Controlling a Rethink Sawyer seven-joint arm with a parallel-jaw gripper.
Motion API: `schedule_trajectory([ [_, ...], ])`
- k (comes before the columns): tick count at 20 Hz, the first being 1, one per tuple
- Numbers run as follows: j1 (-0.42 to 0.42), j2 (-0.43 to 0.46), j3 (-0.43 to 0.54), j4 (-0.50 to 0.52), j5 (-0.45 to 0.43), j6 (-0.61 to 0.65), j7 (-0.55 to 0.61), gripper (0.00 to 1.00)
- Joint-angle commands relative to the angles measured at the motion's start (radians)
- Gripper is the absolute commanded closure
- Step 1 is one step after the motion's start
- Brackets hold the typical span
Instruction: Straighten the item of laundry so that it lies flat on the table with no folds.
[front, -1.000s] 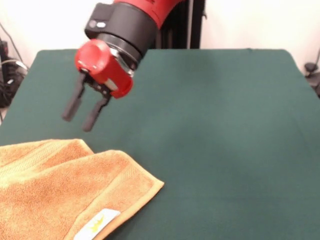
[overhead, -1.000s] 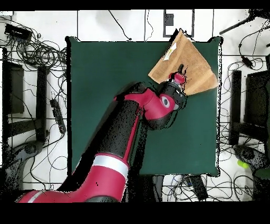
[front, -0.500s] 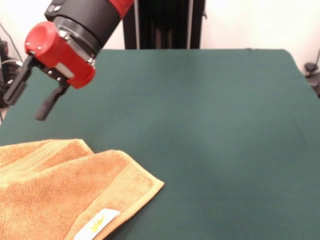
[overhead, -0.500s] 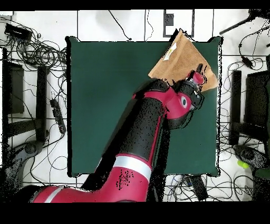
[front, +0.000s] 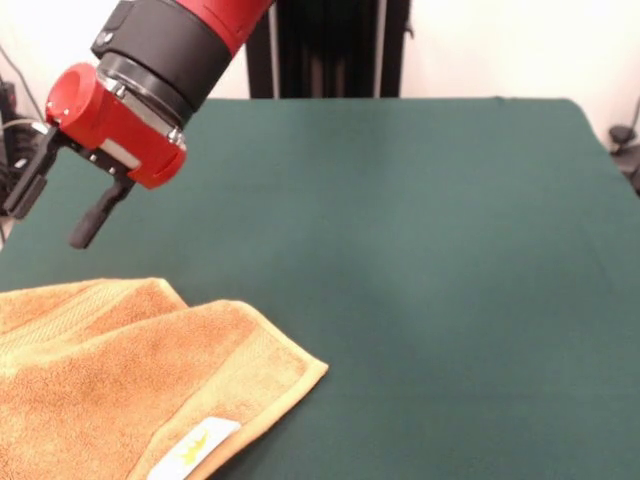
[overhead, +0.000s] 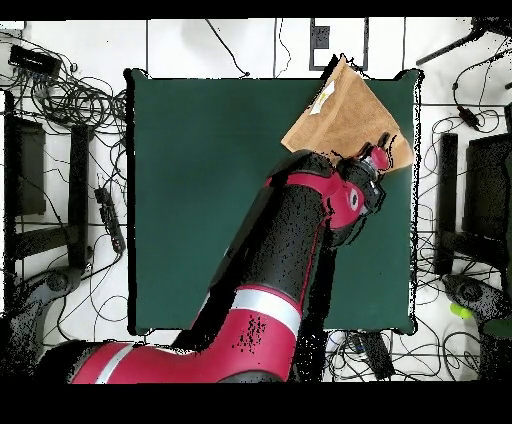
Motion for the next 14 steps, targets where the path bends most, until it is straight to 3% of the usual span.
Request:
schedule_trajectory([
  [1, -0.004, 0.07, 0.188, -0.013, 0.159, -0.001, 0.017, 0.0],
  [10, -0.037, 0.032, 0.214, 0.042, 0.352, 0.034, -0.131, 0.0],
  [14, -0.091, 0.011, 0.273, 0.069, 0.444, 0.05, -0.229, 0.0],
])
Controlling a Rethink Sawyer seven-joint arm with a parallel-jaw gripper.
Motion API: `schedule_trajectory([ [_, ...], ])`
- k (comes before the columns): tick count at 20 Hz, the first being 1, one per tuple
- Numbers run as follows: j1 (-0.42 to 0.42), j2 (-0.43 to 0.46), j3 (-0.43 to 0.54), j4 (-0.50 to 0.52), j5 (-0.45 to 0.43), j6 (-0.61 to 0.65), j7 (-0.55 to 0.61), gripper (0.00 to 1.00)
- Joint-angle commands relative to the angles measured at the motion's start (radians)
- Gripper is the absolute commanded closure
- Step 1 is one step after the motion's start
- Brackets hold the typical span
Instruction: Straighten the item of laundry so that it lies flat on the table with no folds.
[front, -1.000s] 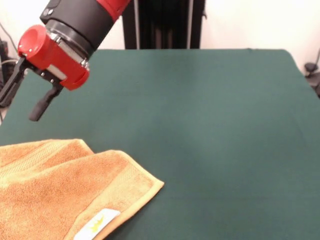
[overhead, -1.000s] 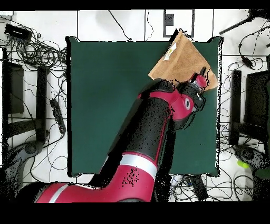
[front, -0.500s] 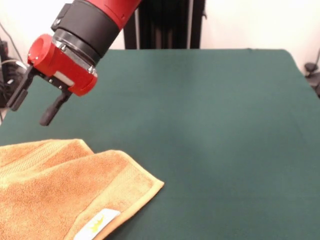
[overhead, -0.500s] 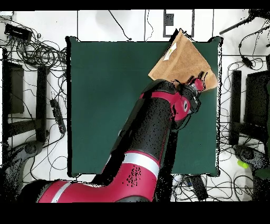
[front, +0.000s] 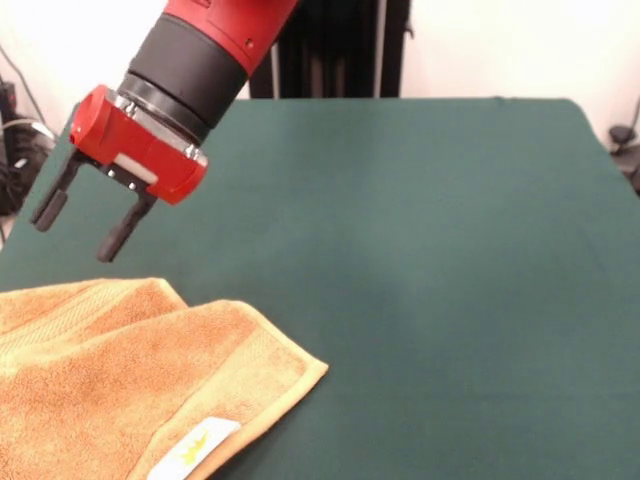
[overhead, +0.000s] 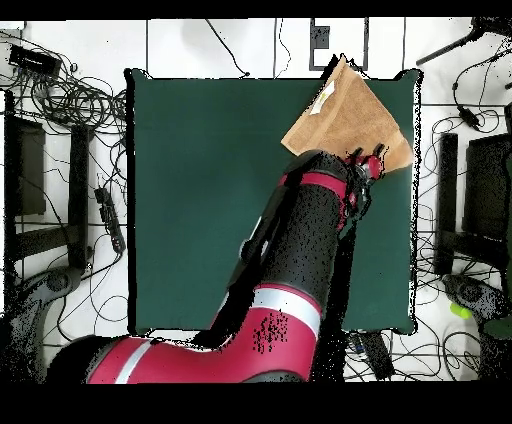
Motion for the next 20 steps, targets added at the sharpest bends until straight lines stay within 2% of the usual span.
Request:
schedule_trajectory([
  [1, -0.055, 0.021, 0.262, 0.079, 0.205, 0.057, -0.249, 0.0],
  [3, -0.044, 0.032, 0.254, 0.079, 0.208, 0.053, -0.227, 0.0],
  [6, 0.027, 0.073, 0.192, 0.058, 0.18, 0.058, -0.127, 0.0],
  [9, 0.053, 0.087, 0.18, 0.056, 0.199, 0.079, -0.095, 0.0],
  [20, -0.005, 0.027, 0.276, 0.113, 0.334, 0.168, -0.312, 0.0],
])
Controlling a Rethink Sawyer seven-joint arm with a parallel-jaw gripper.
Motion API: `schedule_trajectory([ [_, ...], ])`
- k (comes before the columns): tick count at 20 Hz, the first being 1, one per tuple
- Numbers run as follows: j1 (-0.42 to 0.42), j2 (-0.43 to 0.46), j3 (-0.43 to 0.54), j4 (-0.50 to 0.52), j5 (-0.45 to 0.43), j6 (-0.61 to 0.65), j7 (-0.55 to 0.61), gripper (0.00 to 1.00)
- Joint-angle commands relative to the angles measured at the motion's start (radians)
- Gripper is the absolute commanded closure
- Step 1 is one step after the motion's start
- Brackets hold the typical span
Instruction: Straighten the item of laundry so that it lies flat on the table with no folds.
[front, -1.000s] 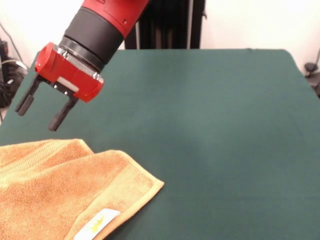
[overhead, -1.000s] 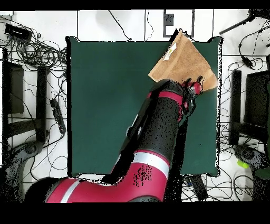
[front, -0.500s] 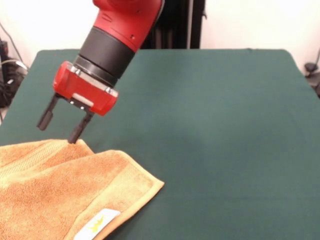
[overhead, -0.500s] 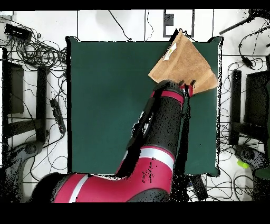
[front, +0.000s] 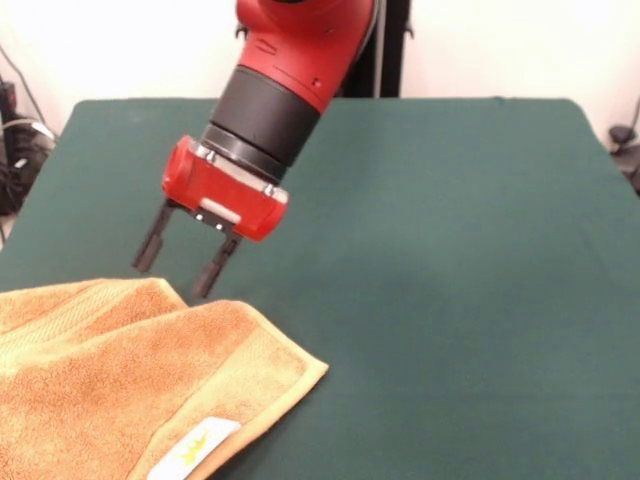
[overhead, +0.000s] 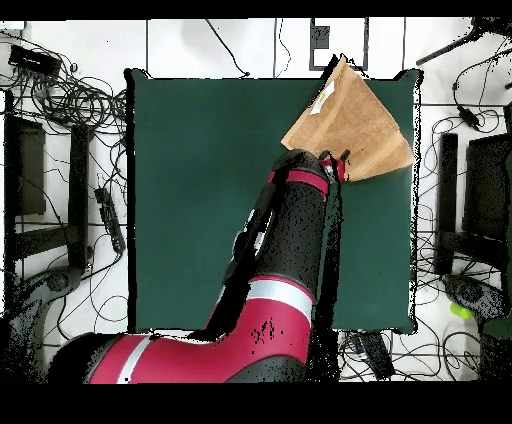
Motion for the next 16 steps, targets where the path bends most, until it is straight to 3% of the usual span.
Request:
schedule_trajectory([
  [1, -0.016, 0.014, 0.204, 0.109, 0.137, 0.148, -0.309, 0.0],
  [5, -0.027, 0.014, 0.222, 0.113, 0.145, 0.154, -0.355, 0.0],
  [16, -0.02, 0.037, 0.236, 0.094, 0.146, 0.176, -0.319, 0.0],
])
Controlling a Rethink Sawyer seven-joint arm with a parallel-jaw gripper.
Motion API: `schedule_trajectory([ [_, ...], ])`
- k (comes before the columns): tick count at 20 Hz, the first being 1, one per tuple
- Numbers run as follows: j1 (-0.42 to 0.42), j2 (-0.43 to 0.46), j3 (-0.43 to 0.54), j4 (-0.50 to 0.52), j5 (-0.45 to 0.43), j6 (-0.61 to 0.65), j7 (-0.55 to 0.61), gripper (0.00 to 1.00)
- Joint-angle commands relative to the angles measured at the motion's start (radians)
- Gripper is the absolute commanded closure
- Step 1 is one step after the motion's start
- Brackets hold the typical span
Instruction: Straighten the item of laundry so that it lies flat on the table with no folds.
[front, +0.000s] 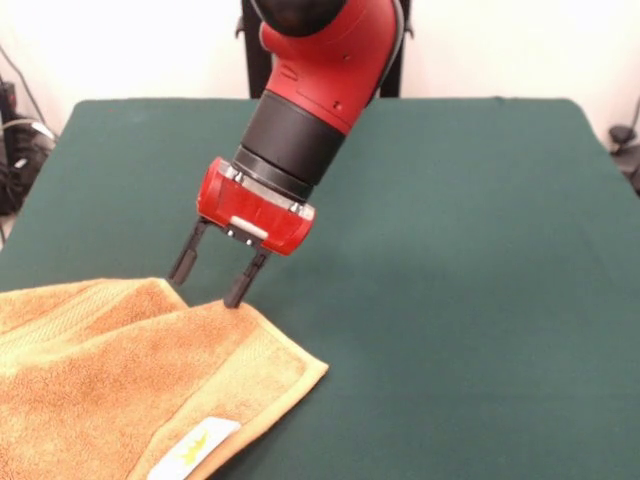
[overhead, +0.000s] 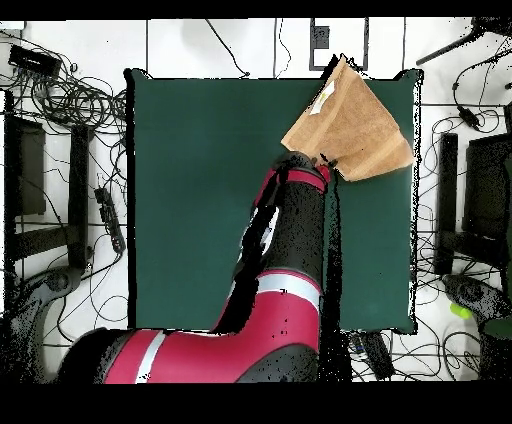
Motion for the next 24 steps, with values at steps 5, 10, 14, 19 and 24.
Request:
schedule_trajectory([
  [5, -0.008, 0.065, 0.178, 0.044, 0.074, 0.149, -0.333, 0.0],
  [10, -0.014, 0.083, 0.187, 0.029, 0.049, 0.152, -0.343, 0.0],
  [14, 0.003, 0.088, 0.184, 0.026, 0.015, 0.18, -0.432, 0.0],
  [19, 0.038, 0.103, 0.164, 0.032, -0.024, 0.158, -0.412, 0.0],
  [24, 0.084, 0.114, 0.135, 0.053, -0.065, 0.123, -0.377, 0.0],
])
